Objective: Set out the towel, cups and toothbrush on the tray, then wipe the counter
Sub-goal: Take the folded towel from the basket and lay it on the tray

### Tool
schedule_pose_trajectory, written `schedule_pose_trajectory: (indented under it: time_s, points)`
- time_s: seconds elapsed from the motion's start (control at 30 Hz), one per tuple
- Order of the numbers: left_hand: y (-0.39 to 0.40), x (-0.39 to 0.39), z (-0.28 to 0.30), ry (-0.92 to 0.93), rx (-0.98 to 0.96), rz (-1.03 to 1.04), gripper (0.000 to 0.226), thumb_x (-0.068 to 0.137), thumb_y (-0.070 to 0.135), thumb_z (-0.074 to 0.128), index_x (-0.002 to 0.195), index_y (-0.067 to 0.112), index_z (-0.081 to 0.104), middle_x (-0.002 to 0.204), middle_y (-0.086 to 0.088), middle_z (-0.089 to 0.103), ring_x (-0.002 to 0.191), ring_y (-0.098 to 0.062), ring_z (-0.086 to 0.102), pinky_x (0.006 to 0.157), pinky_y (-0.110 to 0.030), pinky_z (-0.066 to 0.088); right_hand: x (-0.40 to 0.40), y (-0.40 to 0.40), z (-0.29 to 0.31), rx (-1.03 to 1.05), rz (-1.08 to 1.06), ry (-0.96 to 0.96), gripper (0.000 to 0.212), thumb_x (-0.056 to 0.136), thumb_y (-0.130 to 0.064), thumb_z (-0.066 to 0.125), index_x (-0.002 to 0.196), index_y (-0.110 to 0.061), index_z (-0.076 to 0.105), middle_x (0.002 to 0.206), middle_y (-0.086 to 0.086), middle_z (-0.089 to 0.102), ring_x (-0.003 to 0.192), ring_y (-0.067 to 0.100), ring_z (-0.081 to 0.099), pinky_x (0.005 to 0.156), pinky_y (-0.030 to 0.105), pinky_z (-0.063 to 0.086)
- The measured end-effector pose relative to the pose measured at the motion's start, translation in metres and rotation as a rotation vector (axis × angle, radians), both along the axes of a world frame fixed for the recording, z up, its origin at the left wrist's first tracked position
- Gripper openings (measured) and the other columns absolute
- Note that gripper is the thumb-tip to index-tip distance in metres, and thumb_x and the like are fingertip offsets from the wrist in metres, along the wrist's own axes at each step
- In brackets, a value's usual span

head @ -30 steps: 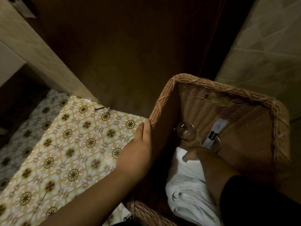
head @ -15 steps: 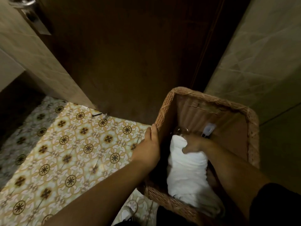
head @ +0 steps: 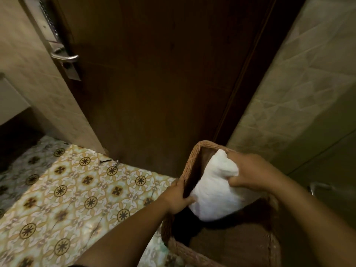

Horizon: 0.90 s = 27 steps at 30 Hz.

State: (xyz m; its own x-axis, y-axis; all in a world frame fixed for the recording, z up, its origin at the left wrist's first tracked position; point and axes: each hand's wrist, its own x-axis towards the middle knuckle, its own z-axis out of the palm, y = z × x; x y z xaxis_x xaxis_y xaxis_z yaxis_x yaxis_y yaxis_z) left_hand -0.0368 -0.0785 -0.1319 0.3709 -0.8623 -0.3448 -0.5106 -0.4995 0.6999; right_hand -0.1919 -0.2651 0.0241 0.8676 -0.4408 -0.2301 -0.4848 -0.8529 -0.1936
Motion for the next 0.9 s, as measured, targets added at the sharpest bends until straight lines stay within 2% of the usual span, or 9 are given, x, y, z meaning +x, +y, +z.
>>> schedule_pose_trajectory:
  time_s: [0.07, 0.13, 0.23, 0.3, 0.4, 0.5, 0.63, 0.77, 0.9]
  points:
    - [0.006, 0.006, 0.013, 0.072, -0.146, -0.029, 0.106, 0.067, 0.074, 0.069, 0.150, 0.041, 0.012, 0.156, 0.001, 0.029, 0.140, -0.018, 0.031, 0.115, -0.041, 0.030, 0.001, 0.012, 0.025, -0.075, 0.084, -0.037, 0.053, 0.061, -0.056, 0.054, 0.111, -0.040, 0.050, 0.104, -0.013, 0.061, 0.094, 0.019, 0.056, 0.081, 0.036, 0.041]
    - [0.013, 0.011, 0.023, 0.066, -0.193, -0.062, 0.119, 0.058, 0.080, 0.070, 0.146, 0.051, -0.004, 0.160, 0.010, 0.009, 0.146, -0.012, 0.009, 0.120, -0.037, 0.015, 0.006, 0.019, 0.057, -0.150, 0.177, -0.091, 0.033, 0.061, -0.054, 0.055, 0.087, -0.040, 0.039, 0.083, -0.018, 0.046, 0.083, 0.014, 0.043, 0.075, 0.034, 0.030]
    - [0.020, 0.027, 0.046, 0.068, -0.211, 0.017, 0.140, 0.051, 0.081, 0.073, 0.149, 0.039, -0.017, 0.162, 0.011, -0.010, 0.147, -0.010, -0.009, 0.121, -0.043, 0.009, 0.023, 0.027, 0.113, -0.178, 0.335, -0.123, 0.035, 0.062, -0.050, 0.059, 0.081, -0.039, 0.032, 0.081, -0.018, 0.037, 0.080, 0.012, 0.037, 0.079, 0.032, 0.032]
    - [0.023, 0.043, 0.071, 0.097, -0.282, 0.088, 0.141, 0.051, 0.077, 0.078, 0.148, 0.042, -0.019, 0.161, 0.014, -0.012, 0.147, -0.007, -0.009, 0.121, -0.043, 0.010, 0.043, 0.036, 0.151, -0.169, 0.408, -0.125, 0.033, 0.061, -0.048, 0.060, 0.081, -0.038, 0.037, 0.083, -0.016, 0.041, 0.074, 0.007, 0.043, 0.068, 0.031, 0.041]
    - [0.036, 0.070, 0.111, 0.161, -0.452, 0.103, 0.139, 0.055, 0.062, 0.086, 0.149, 0.045, -0.014, 0.161, 0.018, -0.010, 0.147, -0.004, -0.003, 0.121, -0.042, 0.013, 0.087, 0.062, 0.201, -0.186, 0.561, -0.132, 0.033, 0.058, -0.055, 0.053, 0.087, -0.044, 0.041, 0.088, -0.020, 0.044, 0.072, 0.003, 0.049, 0.055, 0.027, 0.041]
    - [0.071, 0.097, 0.141, 0.218, -0.632, 0.057, 0.129, 0.060, 0.049, 0.089, 0.152, 0.041, -0.002, 0.160, 0.021, 0.012, 0.147, -0.004, 0.014, 0.119, -0.031, 0.021, 0.139, 0.100, 0.236, -0.120, 0.689, -0.171, 0.035, 0.060, -0.047, 0.063, 0.090, -0.044, 0.046, 0.095, -0.023, 0.045, 0.082, 0.000, 0.051, 0.057, 0.019, 0.036]
    - [0.151, 0.146, 0.159, 0.268, -0.746, 0.184, 0.111, 0.068, 0.046, 0.085, 0.150, 0.043, 0.011, 0.155, 0.016, 0.031, 0.143, -0.009, 0.030, 0.113, -0.038, 0.034, 0.221, 0.166, 0.255, -0.034, 0.787, -0.229, 0.039, 0.060, -0.039, 0.071, 0.093, -0.041, 0.050, 0.098, -0.020, 0.046, 0.086, 0.000, 0.050, 0.067, 0.024, 0.042]
    - [0.250, 0.203, 0.164, 0.299, -0.820, 0.412, 0.104, 0.066, 0.059, 0.080, 0.148, 0.029, 0.023, 0.148, 0.007, 0.044, 0.136, -0.014, 0.042, 0.106, -0.033, 0.042, 0.319, 0.243, 0.255, 0.001, 0.864, -0.328, 0.049, 0.062, -0.040, 0.071, 0.107, -0.034, 0.055, 0.113, -0.012, 0.047, 0.098, 0.007, 0.051, 0.079, 0.033, 0.050]
    - [0.339, 0.252, 0.163, 0.237, -0.813, 0.565, 0.098, 0.063, 0.060, 0.082, 0.142, 0.042, 0.027, 0.142, 0.023, 0.046, 0.133, -0.002, 0.043, 0.102, -0.021, 0.041, 0.419, 0.315, 0.253, 0.054, 0.943, -0.392, 0.047, 0.065, -0.035, 0.070, 0.108, -0.026, 0.056, 0.108, -0.006, 0.053, 0.098, 0.013, 0.054, 0.083, 0.041, 0.050]
